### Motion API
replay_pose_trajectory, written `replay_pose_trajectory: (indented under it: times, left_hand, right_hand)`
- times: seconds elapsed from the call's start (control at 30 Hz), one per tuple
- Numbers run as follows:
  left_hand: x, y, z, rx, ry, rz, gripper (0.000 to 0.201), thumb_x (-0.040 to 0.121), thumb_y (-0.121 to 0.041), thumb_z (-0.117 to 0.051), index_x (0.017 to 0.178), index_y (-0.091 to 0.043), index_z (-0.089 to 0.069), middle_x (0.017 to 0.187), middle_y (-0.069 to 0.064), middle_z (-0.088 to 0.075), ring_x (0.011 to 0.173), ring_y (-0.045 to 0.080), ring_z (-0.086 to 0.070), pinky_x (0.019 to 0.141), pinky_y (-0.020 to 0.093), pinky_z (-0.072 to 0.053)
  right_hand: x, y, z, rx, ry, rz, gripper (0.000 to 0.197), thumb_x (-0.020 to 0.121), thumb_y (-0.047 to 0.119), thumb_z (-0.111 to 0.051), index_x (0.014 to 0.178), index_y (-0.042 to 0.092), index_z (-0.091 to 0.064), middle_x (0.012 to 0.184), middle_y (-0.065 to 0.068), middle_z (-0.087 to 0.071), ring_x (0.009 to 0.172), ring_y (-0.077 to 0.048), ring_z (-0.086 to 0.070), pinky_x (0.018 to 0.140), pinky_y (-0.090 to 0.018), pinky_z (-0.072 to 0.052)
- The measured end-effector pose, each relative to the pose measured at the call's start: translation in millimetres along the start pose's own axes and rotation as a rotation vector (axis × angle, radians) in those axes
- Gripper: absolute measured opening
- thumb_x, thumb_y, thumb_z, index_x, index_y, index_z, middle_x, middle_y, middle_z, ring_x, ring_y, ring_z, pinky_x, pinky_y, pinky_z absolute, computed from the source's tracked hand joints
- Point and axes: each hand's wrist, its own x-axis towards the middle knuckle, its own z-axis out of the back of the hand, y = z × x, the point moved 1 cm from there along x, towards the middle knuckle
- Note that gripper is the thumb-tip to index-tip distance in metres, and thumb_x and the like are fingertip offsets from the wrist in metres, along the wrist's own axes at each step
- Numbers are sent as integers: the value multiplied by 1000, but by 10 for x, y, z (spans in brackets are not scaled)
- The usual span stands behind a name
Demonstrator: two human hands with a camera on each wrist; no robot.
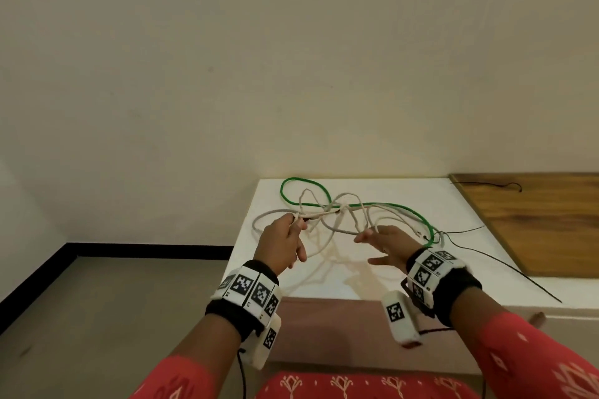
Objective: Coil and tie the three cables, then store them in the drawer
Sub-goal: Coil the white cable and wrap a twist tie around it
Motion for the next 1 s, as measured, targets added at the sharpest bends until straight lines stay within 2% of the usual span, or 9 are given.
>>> replay_pose_trajectory:
  times: [0.07,0.23,0.3,0.4,0.5,0.63,0.77,0.87,1.0]
  left_hand:
    - [37,3,-5,53,-27,-21,20,97,-19,-34,88,-15,-52,47,4,-55,27,4,-37,42,22,-34]
    - [81,-27,-108,152,-22,-61,24,98,-21,-34,101,-6,-52,47,1,-54,30,-2,-44,48,23,-32]
    - [96,-42,-166,160,-4,-69,24,98,-23,-33,104,-8,-51,48,2,-55,31,-2,-44,48,22,-32]
    - [125,-74,-285,164,64,-65,22,98,-22,-33,107,-9,-49,51,3,-56,30,0,-43,44,19,-32]
    - [118,-69,-407,189,166,-60,23,98,-25,-32,109,-12,-48,53,6,-59,29,6,-38,39,19,-34]
    - [137,-62,-247,204,119,-63,23,98,-23,-34,103,-9,-52,57,6,-62,29,-2,-43,42,19,-32]
    - [164,52,214,214,32,-72,21,98,-22,-36,84,-19,-51,45,-5,-53,29,3,-39,43,22,-31]
    - [150,168,574,87,-115,-41,23,98,-20,-35,83,-17,-52,47,2,-54,28,10,-35,33,19,-32]
    - [37,183,940,-35,-266,-27,23,99,-17,-31,94,-6,-51,55,13,-54,25,8,-40,29,12,-29]
  right_hand:
    - [46,48,15,34,-20,51,29,95,22,-43,75,12,-61,80,7,-48,82,-6,-44,98,-49,-43]
    - [90,-40,50,350,-50,108,26,95,18,-44,74,13,-60,95,2,-62,118,-15,-46,87,-44,-48]
    - [112,-94,69,522,-47,141,25,95,14,-42,77,11,-60,98,0,-63,118,-16,-48,90,-48,-46]
    - [187,-109,93,712,25,178,30,95,21,-38,84,11,-63,102,-1,-63,111,-12,-51,81,-42,-53]
    - [300,-79,109,784,36,186,39,95,21,-39,69,13,-67,85,1,-69,98,-10,-57,83,-45,-50]
    - [369,-80,232,413,-135,66,32,95,22,-44,73,14,-65,83,-3,-63,81,-12,-51,76,-39,-50]
    - [233,-102,374,34,-7,-30,26,96,19,-42,80,10,-60,73,-3,-68,59,-12,-63,57,-25,-49]
    - [125,-28,467,-162,17,51,25,95,11,-45,76,10,-61,62,-5,-61,34,-5,-43,37,-15,-36]
    - [4,164,588,-255,-82,147,24,95,14,-43,77,13,-58,57,-4,-46,28,-1,-31,31,-12,-24]
